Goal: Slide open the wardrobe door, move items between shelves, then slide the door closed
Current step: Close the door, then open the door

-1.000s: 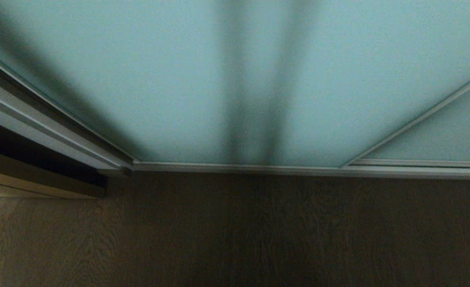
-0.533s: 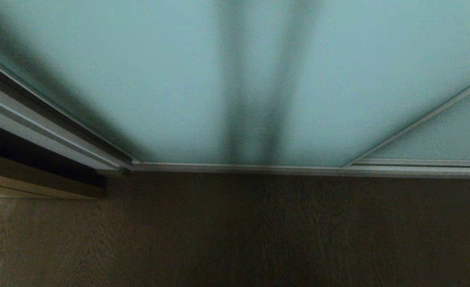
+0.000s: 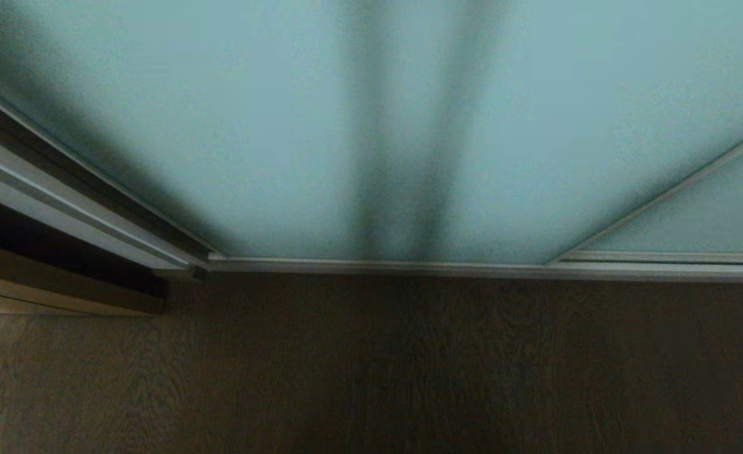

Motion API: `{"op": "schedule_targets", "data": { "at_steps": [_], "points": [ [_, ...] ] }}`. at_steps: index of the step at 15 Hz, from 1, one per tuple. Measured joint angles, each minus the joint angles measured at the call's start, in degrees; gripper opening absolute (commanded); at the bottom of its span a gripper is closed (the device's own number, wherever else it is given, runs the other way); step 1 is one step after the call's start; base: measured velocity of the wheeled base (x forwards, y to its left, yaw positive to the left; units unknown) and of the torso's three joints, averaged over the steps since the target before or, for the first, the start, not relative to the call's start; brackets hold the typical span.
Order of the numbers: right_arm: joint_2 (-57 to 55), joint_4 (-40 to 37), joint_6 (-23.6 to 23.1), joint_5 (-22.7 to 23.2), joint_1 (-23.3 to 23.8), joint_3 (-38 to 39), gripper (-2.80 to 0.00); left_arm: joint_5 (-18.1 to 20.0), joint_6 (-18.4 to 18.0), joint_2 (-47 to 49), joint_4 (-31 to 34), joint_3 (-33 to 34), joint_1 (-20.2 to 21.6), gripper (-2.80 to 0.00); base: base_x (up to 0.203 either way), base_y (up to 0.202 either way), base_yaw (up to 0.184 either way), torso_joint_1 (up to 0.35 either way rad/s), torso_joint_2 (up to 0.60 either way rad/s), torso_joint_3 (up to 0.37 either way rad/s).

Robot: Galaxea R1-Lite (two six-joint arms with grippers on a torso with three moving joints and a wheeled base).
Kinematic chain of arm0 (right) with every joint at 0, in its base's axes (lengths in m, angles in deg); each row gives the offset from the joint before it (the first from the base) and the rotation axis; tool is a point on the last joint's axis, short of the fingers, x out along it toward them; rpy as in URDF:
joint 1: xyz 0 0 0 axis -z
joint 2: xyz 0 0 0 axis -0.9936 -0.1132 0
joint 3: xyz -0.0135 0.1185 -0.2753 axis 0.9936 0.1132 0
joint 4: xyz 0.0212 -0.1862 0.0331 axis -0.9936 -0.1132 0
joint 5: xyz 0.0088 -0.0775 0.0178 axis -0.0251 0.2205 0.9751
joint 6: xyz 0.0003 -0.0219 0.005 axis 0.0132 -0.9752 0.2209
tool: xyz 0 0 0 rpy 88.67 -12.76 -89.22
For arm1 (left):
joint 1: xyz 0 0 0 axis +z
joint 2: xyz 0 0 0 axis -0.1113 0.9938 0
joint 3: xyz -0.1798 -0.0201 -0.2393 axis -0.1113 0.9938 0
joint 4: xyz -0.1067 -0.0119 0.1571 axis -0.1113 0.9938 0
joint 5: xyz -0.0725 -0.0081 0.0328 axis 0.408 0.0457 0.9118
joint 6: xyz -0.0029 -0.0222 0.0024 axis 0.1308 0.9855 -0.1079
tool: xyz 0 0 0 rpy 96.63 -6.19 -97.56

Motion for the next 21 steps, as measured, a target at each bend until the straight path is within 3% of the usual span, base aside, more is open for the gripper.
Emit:
{"op": "schedule_targets", "data": {
  "at_steps": [4, 7, 10, 13, 17, 19, 21],
  "points": [
    [0.0, 0.0, 0.0, 0.0, 0.0, 0.0, -2.8, -0.8, -2.2, -10.9, 0.2, 12.3, 0.0, -2.8, 0.0, 0.0, 0.0, 0.0, 0.0, 0.0],
    [0.0, 0.0, 0.0, 0.0, 0.0, 0.0, -2.8, 0.6, -2.6, -20.1, 3.3, 21.4, 0.0, -2.8, 0.0, 0.0, 0.0, 0.0, 0.0, 0.0],
    [0.0, 0.0, 0.0, 0.0, 0.0, 0.0, -2.8, 4.8, -2.9, -24.6, 6.3, 30.7, -0.2, -2.8, 0.0, 0.0, 0.0, 0.0, 0.0, 0.0],
    [0.0, 0.0, 0.0, 0.0, 0.0, 0.0, -2.8, 12.7, -7.0, -25.6, 6.6, 34.5, -0.5, -2.8, 0.0, 0.0, 0.0, 0.0, 0.0, 0.0],
    [0.0, 0.0, 0.0, 0.0, 0.0, 0.0, -2.8, 13.1, -15.8, -26.5, 2.5, 41.7, -0.5, -2.8, 0.0, 0.0, 0.0, 0.0, 0.0, 0.0],
    [0.0, 0.0, 0.0, -0.1, 0.0, 0.0, -2.8, 12.1, -17.2, -26.6, -3.3, 46.3, -0.5, -2.8, 0.0, 0.0, 0.0, 0.0, 0.0, 0.0],
    [0.0, 0.0, 0.0, 0.0, 0.0, 0.0, -2.8, 8.7, -16.2, -27.1, -7.6, 48.5, -1.3, -2.8, 0.0, 0.0, 0.0, 0.0, 0.0, 0.0]
  ]
}}
